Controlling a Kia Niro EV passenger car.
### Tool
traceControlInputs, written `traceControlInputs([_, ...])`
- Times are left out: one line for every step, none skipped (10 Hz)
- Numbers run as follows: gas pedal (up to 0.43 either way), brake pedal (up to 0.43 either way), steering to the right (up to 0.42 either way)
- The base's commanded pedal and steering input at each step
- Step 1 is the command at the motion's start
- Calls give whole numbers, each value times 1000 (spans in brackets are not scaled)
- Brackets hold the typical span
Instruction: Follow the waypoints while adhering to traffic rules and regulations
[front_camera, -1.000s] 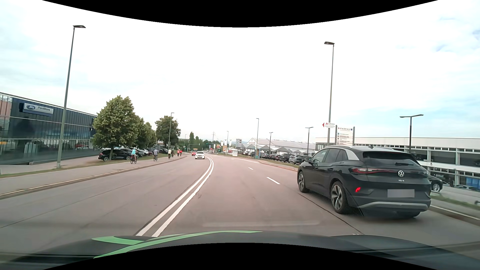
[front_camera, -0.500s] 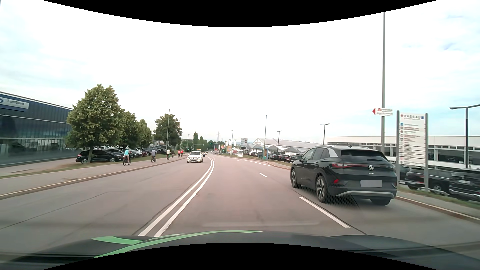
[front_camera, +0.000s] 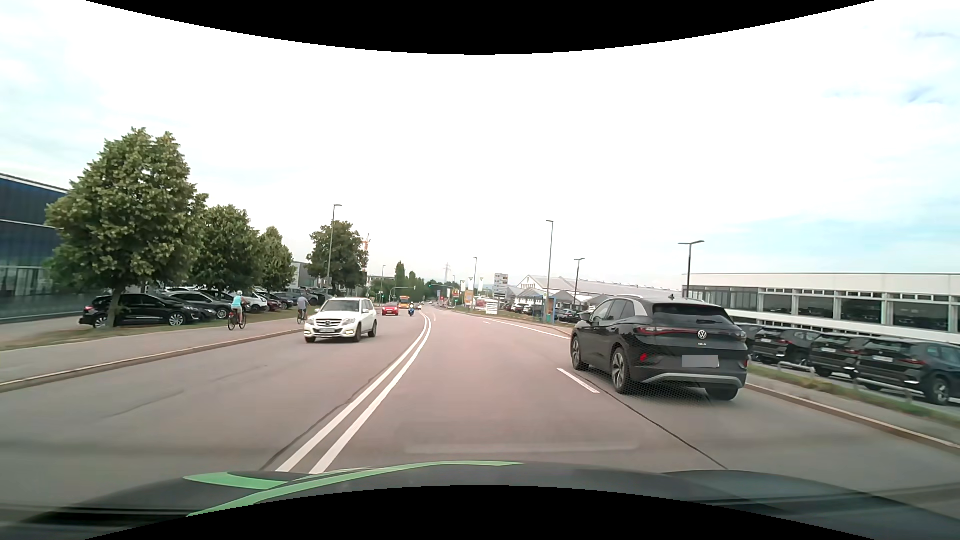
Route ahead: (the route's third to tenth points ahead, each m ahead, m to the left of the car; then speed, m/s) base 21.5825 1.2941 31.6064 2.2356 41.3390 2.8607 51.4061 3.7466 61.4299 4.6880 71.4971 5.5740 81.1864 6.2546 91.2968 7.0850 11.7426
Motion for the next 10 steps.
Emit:
traceControlInputs([0, 91, -17])
traceControlInputs([0, 91, -17])
traceControlInputs([0, 98, -16])
traceControlInputs([0, 104, -16])
traceControlInputs([0, 98, -15])
traceControlInputs([0, 98, -13])
traceControlInputs([0, 98, -13])
traceControlInputs([0, 104, -13])
traceControlInputs([0, 104, -13])
traceControlInputs([0, 104, -12])
